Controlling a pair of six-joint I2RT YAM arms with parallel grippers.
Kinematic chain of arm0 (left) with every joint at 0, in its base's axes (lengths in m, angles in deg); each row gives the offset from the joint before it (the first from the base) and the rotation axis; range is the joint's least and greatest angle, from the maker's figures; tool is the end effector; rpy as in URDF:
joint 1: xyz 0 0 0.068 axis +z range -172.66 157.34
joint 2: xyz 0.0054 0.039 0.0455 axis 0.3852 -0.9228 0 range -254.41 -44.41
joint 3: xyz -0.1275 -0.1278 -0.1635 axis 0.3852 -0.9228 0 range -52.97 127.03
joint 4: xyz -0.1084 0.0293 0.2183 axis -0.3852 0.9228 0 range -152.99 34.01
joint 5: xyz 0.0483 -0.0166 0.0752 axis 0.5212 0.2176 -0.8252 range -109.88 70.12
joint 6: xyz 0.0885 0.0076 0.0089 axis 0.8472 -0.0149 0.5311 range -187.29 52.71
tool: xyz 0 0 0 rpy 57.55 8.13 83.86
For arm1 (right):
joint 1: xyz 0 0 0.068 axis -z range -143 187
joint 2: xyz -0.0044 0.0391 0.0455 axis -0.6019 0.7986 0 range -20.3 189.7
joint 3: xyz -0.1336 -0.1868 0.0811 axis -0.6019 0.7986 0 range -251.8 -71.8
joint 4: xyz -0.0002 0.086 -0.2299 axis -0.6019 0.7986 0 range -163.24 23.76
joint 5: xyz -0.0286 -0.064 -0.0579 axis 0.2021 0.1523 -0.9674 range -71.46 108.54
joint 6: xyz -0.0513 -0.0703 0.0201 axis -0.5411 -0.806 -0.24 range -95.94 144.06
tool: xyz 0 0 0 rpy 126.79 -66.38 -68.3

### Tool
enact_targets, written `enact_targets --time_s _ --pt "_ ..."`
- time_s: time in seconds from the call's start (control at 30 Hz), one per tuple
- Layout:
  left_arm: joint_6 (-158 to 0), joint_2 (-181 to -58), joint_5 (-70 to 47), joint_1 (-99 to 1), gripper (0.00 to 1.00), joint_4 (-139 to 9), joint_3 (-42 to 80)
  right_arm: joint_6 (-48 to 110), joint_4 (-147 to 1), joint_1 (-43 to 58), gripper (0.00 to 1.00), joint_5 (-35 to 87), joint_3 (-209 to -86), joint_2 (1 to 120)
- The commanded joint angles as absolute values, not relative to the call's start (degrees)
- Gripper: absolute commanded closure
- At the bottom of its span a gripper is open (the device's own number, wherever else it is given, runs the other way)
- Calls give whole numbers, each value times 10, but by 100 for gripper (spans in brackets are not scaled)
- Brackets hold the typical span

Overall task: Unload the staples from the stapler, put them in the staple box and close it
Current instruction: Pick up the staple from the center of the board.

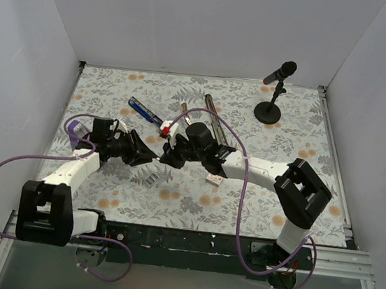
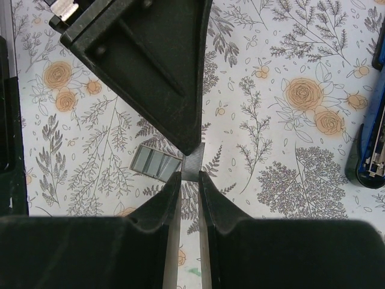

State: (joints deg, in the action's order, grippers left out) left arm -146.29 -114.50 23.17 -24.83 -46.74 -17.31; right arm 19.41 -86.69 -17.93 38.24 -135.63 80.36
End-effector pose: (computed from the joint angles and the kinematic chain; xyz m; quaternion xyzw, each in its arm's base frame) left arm 0.2438 -0.0637 0.1516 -0.4475 0.7632 -0.4660 0.0128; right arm 0.2183 0.3578 0.1954 -0.4906 0.6679 0.3594 0.4290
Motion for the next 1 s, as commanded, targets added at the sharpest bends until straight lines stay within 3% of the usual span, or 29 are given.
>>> enact_targets --time_s 0.0,0.3,0.63,0.83,0.97 --pt "-1473 -1141 257 -245 67 -485 -188 198 -879 -186 85 389 -1358 785" --pt "-1483 -1146 255 -245 71 -494 -195 197 -881 -189 85 389 -1360 787" --pt "-1538 -1138 267 -245 86 -521 -218 202 -894 -190 79 387 -1353 783" --pt "-1593 -1120 275 -245 89 -543 -233 211 -908 -190 73 381 -1346 775" --pt "-1630 -1106 285 -245 89 -561 -238 227 -948 -190 60 366 -1317 750"
